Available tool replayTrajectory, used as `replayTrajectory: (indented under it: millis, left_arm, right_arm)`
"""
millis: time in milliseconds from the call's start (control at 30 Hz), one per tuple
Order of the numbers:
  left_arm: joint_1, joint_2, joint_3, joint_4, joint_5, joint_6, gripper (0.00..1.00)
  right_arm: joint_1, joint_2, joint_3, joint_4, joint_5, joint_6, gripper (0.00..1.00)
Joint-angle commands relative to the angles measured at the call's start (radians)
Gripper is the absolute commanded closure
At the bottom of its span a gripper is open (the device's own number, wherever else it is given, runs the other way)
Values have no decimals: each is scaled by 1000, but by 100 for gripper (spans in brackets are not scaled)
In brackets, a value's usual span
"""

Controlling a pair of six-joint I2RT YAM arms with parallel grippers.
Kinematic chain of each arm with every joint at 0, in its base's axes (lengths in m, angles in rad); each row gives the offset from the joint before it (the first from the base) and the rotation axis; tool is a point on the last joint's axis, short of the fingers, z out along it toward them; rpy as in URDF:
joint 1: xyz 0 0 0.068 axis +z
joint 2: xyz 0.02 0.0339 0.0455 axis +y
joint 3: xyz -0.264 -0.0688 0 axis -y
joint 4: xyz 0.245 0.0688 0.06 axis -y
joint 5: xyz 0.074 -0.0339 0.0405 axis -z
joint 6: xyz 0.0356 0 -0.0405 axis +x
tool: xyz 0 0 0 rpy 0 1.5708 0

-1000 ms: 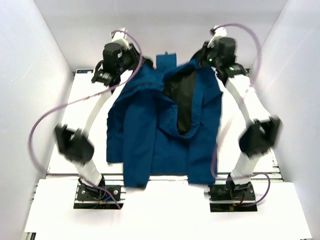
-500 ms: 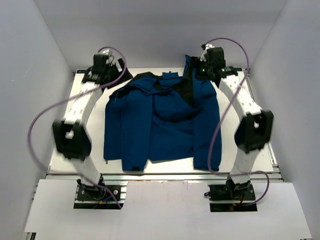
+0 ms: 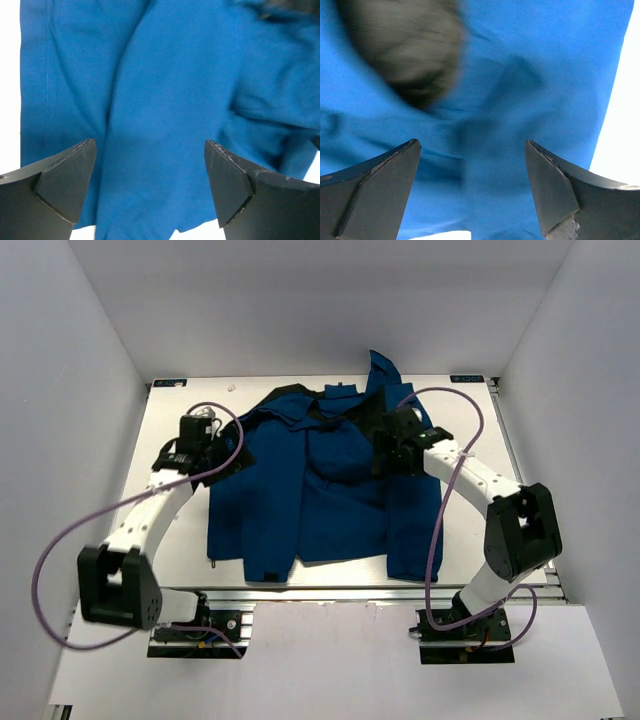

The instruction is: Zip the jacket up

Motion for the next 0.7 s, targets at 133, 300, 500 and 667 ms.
replayTrajectory:
  millis: [133, 300, 500, 667]
  left_arm:
    - [-55, 236, 218, 98, 60, 49, 2]
    - [-77, 535, 520, 83, 54, 69, 2]
    - [-77, 949, 1003, -110, 6, 102, 2]
    - [-78, 1114, 1181, -164, 28, 128, 2]
  right_arm:
    - [-125, -20, 58, 81, -23, -48, 11]
    - [-138, 160, 290, 84, -25, -117, 11]
    - [-173, 487, 719, -5, 1, -71, 11]
    - [-184, 702, 928, 80, -26, -19, 11]
